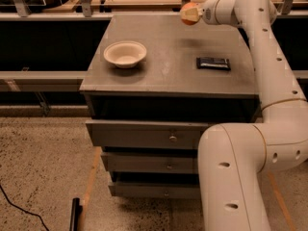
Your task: Move orange near rxbar blueberry
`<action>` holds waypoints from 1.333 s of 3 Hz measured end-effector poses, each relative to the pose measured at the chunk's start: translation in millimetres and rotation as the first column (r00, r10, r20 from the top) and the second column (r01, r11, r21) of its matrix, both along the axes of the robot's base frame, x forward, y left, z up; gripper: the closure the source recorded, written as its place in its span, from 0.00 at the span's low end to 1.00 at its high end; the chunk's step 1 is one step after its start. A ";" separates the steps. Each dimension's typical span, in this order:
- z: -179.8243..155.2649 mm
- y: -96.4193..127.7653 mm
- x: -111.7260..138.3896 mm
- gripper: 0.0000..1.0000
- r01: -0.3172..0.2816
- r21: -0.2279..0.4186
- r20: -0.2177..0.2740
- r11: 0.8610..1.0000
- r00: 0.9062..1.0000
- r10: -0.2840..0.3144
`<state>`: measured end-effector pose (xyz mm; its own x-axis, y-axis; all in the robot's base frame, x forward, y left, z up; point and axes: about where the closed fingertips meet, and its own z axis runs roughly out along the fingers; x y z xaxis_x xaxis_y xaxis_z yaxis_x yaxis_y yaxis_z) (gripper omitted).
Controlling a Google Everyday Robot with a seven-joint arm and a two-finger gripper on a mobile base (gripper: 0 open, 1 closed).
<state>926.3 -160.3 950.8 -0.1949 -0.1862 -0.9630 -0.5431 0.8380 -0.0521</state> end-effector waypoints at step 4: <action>-74.8 -37.0 -13.1 1.00 0.158 -0.058 -0.219 0.986 0.961 -0.167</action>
Offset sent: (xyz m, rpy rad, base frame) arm -0.0968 -0.0215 -0.0327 -0.0912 0.1787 -0.2070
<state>913.2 -197.3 876.0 -0.4336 -0.1717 -0.8846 -0.4019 0.9155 0.0193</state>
